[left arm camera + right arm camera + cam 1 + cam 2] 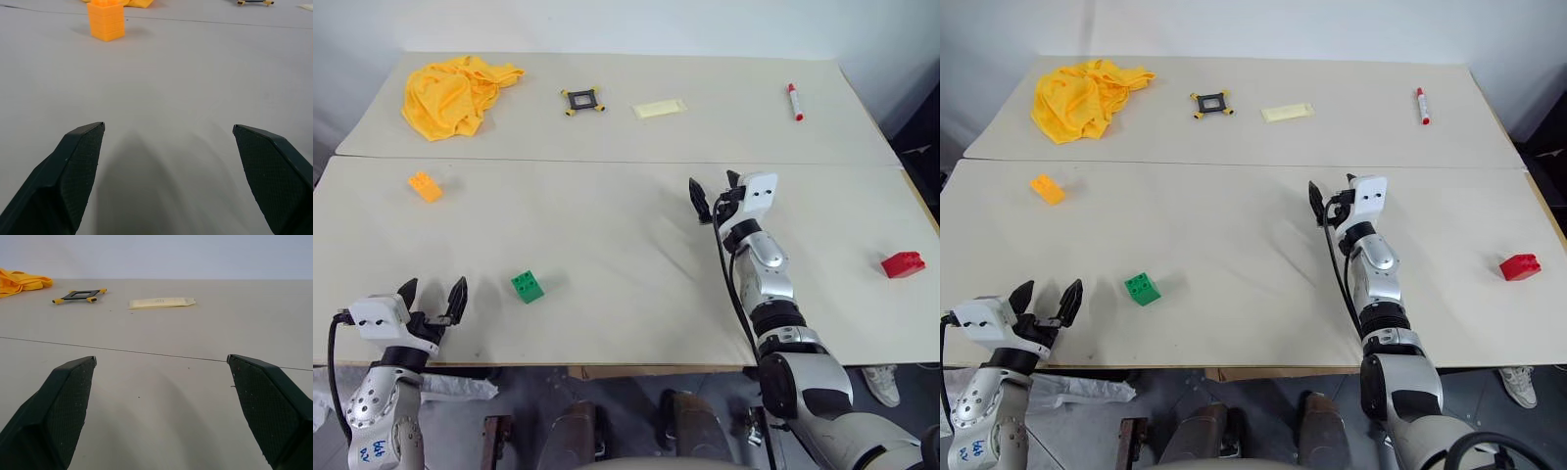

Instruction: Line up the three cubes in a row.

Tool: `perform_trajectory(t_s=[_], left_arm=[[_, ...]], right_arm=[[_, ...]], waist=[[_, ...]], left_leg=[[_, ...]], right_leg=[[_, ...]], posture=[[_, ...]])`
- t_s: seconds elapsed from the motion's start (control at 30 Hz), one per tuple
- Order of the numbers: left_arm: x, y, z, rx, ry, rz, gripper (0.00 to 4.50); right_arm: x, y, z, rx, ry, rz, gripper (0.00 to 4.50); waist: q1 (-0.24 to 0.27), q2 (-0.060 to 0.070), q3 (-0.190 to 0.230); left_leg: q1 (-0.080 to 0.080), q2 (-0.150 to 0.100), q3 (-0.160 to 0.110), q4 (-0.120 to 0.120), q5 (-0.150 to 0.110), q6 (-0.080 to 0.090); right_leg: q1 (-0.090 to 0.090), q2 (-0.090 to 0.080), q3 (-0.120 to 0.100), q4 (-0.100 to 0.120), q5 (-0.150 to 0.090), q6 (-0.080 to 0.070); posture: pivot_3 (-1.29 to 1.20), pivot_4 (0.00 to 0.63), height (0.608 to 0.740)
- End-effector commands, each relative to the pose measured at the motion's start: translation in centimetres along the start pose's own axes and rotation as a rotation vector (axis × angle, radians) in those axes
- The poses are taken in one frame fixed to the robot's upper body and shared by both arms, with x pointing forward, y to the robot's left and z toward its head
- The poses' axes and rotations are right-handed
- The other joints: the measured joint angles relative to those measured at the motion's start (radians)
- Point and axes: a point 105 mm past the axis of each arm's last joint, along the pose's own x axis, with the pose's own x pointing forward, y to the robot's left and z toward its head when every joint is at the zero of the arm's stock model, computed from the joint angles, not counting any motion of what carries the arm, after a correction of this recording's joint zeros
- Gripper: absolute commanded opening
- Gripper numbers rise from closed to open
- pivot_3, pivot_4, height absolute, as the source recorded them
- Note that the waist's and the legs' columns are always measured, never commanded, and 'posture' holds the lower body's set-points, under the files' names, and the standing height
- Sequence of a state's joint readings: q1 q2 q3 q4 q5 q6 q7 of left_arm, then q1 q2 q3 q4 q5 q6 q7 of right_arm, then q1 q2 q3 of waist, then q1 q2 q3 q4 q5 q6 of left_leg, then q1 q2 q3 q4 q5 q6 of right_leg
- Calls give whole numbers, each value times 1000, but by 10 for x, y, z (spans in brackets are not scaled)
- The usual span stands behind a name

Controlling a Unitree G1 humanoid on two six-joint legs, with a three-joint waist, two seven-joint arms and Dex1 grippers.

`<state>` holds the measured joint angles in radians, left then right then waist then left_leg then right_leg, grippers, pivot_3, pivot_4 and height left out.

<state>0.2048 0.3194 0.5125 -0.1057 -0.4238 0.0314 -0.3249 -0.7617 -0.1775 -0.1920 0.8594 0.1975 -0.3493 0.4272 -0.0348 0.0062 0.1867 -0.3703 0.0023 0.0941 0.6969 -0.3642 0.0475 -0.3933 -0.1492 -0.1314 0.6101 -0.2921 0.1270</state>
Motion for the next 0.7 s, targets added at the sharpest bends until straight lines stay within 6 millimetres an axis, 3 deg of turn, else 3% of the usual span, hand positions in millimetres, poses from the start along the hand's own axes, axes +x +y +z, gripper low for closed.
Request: perform_trajectory(t_s=[0.03, 0.1, 0.3, 0.37, 0.43, 0.53, 0.7], left_arm=[[-5, 9, 11, 43, -35, 49, 4455], [-7, 12, 15, 64, -55, 76, 4455], [6, -19, 56, 46, -174, -207, 4455], [17, -46, 63, 176, -148, -419, 4455], [39, -77, 79, 193, -166, -636, 4455], [56, -113, 92, 250, -181, -841, 4455], [53, -171, 90, 231, -102, -1232, 4455]], right_arm=[[1, 5, 13, -10, -54, 33, 4500], [-1, 7, 17, 11, -76, 61, 4500], [-19, 25, 51, 24, -188, 238, 4500], [-38, 22, 63, -15, -172, 299, 4500], [-69, 14, 83, -90, -132, 361, 4500], [-107, -2, 107, -175, -69, 373, 4500], [-175, -49, 135, -290, 102, 201, 4500]], waist=[[0, 0, 0], [1, 0, 0], [6, 0, 0], [17, 1, 0], [39, 3, 2], [53, 6, 3], [53, 5, 2]], left_leg=[[0, 0, 0, 0, 0, 0], [0, 0, 0, 0, 0, 0], [-1, 0, -2, 0, 0, 0], [-1, 0, -2, 0, 0, 0], [-1, -1, -5, 0, 0, 0], [-2, -6, -4, 1, -1, 1], [0, -5, 0, -4, -1, 2]], right_leg=[[0, 0, 0, 0, 0, 0], [0, 0, 0, 0, 0, 0], [0, -1, 2, 0, 0, 0], [0, -1, 3, 0, 0, 0], [1, -1, 2, 0, 0, -1], [0, -2, 3, -1, 0, 0], [0, 0, 1, -4, 1, 1]], posture=[[0, 150, 740], [0, 150, 740], [0, 150, 740], [0, 150, 740], [0, 150, 740], [0, 150, 740], [0, 150, 740]])
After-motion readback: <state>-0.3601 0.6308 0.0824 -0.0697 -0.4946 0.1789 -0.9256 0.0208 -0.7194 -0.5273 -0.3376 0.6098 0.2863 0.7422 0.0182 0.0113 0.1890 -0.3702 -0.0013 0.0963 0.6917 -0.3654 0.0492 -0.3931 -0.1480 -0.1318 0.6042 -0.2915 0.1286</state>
